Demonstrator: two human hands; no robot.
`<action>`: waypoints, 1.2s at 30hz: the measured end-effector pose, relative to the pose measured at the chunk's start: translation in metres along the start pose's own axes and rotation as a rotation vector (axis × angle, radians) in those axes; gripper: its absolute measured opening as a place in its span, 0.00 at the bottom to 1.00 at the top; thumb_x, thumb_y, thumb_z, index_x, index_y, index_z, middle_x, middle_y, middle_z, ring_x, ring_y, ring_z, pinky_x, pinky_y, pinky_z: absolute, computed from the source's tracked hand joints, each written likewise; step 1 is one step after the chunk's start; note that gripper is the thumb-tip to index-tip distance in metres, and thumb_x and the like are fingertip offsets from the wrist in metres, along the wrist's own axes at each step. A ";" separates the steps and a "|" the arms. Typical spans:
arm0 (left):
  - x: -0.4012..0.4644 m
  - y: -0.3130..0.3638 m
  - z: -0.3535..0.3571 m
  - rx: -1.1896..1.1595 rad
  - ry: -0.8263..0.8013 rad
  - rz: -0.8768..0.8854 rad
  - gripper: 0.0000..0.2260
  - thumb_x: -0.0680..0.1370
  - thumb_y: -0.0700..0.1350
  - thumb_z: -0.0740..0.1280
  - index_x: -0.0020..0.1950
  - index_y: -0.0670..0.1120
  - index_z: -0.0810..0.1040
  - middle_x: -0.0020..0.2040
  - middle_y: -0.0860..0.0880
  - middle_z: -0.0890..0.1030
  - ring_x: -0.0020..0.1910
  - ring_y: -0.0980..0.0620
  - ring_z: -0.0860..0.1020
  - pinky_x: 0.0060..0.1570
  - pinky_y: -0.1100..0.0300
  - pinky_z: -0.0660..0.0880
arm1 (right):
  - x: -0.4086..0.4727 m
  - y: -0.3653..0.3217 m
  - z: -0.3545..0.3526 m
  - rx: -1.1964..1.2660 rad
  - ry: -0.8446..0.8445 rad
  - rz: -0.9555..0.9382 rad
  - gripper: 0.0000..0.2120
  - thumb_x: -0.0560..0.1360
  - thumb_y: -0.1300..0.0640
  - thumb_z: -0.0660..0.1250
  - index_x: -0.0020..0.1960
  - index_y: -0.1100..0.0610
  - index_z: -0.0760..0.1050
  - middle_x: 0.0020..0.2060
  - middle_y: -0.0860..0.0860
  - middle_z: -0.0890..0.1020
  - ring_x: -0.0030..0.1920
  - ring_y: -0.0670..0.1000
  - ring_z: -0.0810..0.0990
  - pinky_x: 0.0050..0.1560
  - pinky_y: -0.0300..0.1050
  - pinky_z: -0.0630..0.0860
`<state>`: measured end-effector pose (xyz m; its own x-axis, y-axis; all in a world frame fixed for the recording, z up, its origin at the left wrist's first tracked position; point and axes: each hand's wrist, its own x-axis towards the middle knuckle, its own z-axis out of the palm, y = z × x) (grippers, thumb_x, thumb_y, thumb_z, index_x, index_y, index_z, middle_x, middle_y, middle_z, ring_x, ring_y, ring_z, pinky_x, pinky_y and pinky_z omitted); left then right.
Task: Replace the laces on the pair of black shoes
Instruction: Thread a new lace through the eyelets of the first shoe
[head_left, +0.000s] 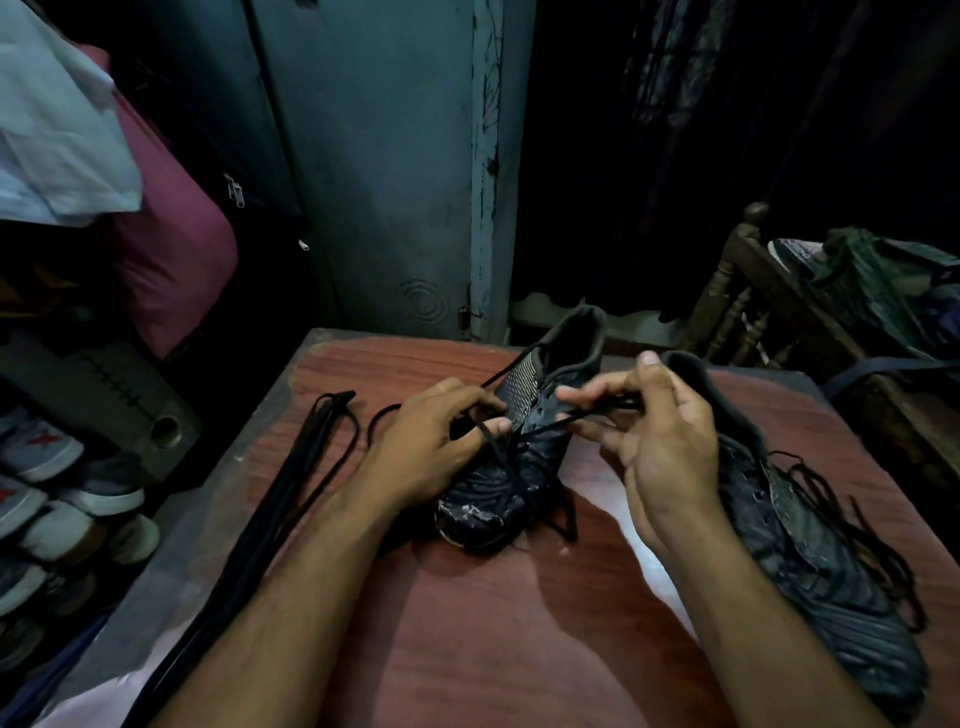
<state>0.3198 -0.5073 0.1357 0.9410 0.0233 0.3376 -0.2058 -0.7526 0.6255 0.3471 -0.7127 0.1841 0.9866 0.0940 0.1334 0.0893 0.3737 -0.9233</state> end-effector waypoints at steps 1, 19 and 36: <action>0.000 0.000 0.000 -0.001 -0.001 0.000 0.11 0.79 0.56 0.70 0.58 0.54 0.84 0.50 0.55 0.80 0.50 0.59 0.78 0.50 0.69 0.70 | 0.000 -0.002 0.000 0.051 0.043 0.023 0.20 0.86 0.53 0.55 0.38 0.57 0.70 0.28 0.53 0.74 0.30 0.56 0.80 0.35 0.52 0.82; 0.000 -0.002 0.000 0.030 -0.008 0.016 0.14 0.81 0.56 0.64 0.61 0.54 0.81 0.53 0.55 0.81 0.53 0.58 0.77 0.52 0.72 0.68 | 0.007 0.005 -0.024 -1.232 -0.193 -0.234 0.19 0.72 0.40 0.74 0.32 0.51 0.75 0.27 0.45 0.79 0.34 0.45 0.79 0.35 0.44 0.71; -0.001 0.005 -0.002 0.055 0.010 0.019 0.12 0.78 0.47 0.72 0.62 0.52 0.82 0.50 0.57 0.78 0.47 0.65 0.73 0.49 0.79 0.63 | 0.005 -0.009 -0.011 -0.015 0.064 -0.086 0.16 0.85 0.51 0.58 0.43 0.59 0.71 0.32 0.56 0.76 0.30 0.53 0.81 0.30 0.45 0.80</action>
<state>0.3171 -0.5098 0.1395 0.9343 0.0144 0.3563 -0.2087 -0.7881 0.5791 0.3530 -0.7257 0.1897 0.9819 0.0029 0.1895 0.1755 0.3634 -0.9149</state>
